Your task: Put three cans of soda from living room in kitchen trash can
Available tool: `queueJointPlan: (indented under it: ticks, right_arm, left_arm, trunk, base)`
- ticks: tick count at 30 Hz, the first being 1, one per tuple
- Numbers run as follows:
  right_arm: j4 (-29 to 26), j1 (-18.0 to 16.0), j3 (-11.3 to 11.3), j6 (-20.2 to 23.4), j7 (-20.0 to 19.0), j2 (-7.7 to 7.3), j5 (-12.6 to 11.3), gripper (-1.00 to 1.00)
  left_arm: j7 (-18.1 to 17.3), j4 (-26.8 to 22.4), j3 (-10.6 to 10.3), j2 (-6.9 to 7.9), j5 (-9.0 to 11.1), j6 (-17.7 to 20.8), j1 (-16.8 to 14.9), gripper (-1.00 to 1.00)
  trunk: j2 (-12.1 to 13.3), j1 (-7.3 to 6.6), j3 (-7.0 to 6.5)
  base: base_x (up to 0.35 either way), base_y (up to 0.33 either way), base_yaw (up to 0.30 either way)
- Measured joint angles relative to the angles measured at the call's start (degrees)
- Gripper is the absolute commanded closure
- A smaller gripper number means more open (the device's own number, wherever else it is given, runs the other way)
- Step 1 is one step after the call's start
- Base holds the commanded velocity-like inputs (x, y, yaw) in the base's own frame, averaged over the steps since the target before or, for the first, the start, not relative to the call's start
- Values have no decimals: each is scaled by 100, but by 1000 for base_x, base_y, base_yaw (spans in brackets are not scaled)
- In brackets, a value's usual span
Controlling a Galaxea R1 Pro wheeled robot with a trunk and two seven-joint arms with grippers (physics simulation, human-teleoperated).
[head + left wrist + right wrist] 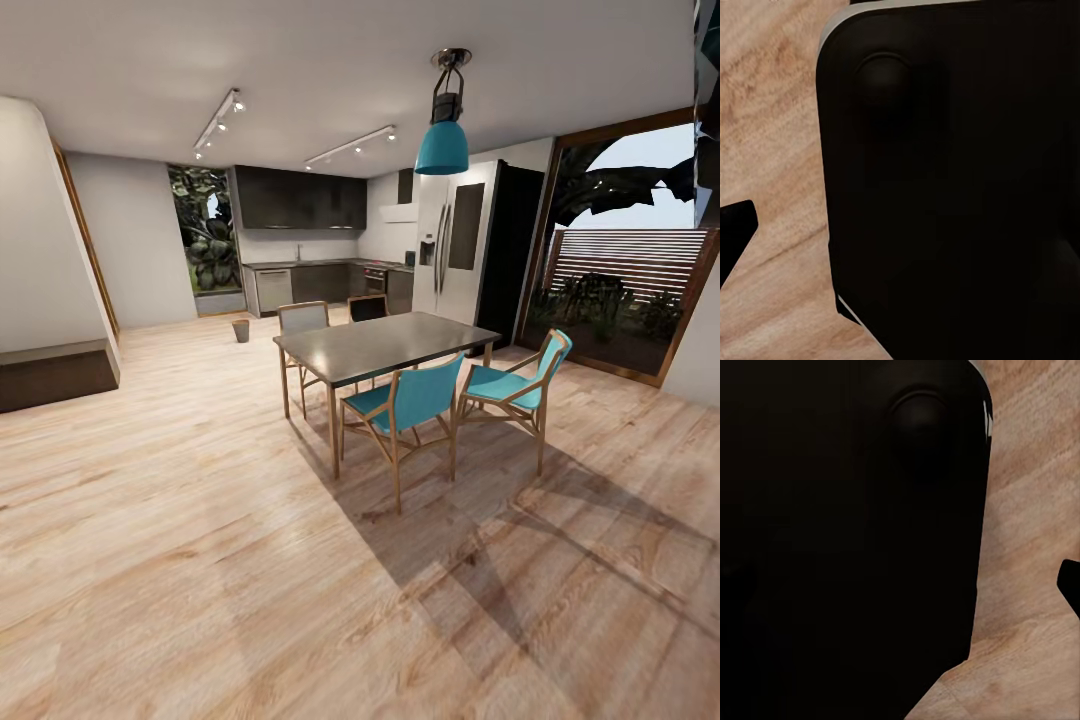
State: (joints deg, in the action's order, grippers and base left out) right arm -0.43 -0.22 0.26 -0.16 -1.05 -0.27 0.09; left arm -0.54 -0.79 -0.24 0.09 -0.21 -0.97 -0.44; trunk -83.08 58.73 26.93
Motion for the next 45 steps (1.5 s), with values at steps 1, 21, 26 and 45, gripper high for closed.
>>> queueJointPlan:
  ticks: [1,21,26,45]
  right_arm:
    - [0,0,0,0,0,0,0,-100]
    - [-1198,45,579,-2171,-365,67,149,-100]
    - [-2038,62,630,-2242,-376,64,151,-100]
    - [-7323,291,972,22,-424,24,150,-100]
  left_arm:
    - [0,0,0,0,0,0,0,-100]
    - [-42,-1577,-24,17,-82,-2383,136,-100]
    - [-42,-4216,-16,20,-67,-2412,618,-100]
    - [-17,-7713,-14,15,-111,-2069,1332,-100]
  trunk:
    - [0,0,0]
    - [0,0,0]
    - [0,0,0]
    - [0,0,0]
  base:
    - [0,0,0]
    - [27,-25,0]
    - [207,-100,0]
    - [57,-19,0]
